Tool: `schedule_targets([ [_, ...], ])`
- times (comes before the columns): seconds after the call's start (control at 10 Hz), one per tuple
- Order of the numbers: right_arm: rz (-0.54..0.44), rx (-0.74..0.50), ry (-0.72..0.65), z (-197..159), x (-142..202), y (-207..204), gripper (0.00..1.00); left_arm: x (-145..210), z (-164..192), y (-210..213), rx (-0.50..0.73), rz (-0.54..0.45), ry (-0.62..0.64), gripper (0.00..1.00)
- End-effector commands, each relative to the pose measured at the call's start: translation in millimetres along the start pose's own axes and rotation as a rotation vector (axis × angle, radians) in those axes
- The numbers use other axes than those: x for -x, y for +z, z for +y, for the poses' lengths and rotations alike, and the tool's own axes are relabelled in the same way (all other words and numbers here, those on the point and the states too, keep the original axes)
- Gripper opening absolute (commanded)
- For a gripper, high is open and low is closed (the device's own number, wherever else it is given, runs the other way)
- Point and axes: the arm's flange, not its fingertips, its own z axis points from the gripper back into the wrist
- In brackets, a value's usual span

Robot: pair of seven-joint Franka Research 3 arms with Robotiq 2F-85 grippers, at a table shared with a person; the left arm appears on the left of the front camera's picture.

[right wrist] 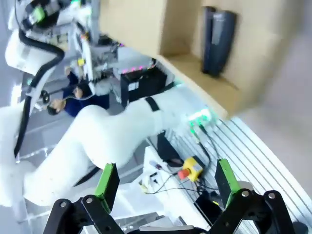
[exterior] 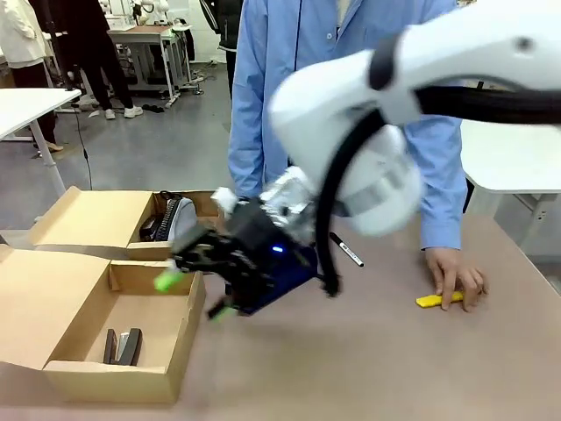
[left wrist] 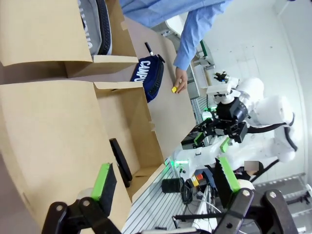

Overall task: Place items inside the box.
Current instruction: Pick up a Pencil pouch or Stapler and place it inside the Mailer Box closest to the robot.

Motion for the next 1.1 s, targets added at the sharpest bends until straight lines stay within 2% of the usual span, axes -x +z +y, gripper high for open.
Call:
schedule_targets([
  [0.0,0.034,-0.029,0.023,19.8,-24.2,-25.1,1.00,-0.7,-0.4,-0.6,0.020,-0.017,-0.023,1.00],
  [0.3,0.034,-0.029,0.023,19.8,-24.2,-25.1,1.00,-0.7,-0.4,-0.6,0.020,-0.017,-0.023,1.00],
  [0.4,0.025,-0.019,0.012,11.6,-5.4,-12.3,1.00,-0.7,-0.4,-0.6,0.020,-0.017,-0.023,1.00],
  [0.5,0.238,0.008,-0.033,14.5,7.5,-12.7,1.00,-0.7,-0.4,-0.6,0.020,-0.017,-0.023,1.00],
  [0.6,0.289,-0.018,-0.043,9.0,16.3,2.8,1.00,-0.7,-0.4,-0.6,0.020,-0.017,-0.023,1.00],
  [0.7,0.233,-0.021,-0.056,3.5,20.5,14.2,1.00,-0.7,-0.4,-0.6,0.020,-0.017,-0.023,1.00],
  [0.8,0.217,-0.048,-0.068,1.2,20.0,16.9,1.00,-0.7,-0.4,-0.6,0.020,-0.017,-0.023,1.00],
  [1.0,0.239,-0.048,-0.091,-2.8,14.1,12.2,1.00,-0.7,-0.4,-0.6,0.020,-0.017,-0.023,1.00],
])
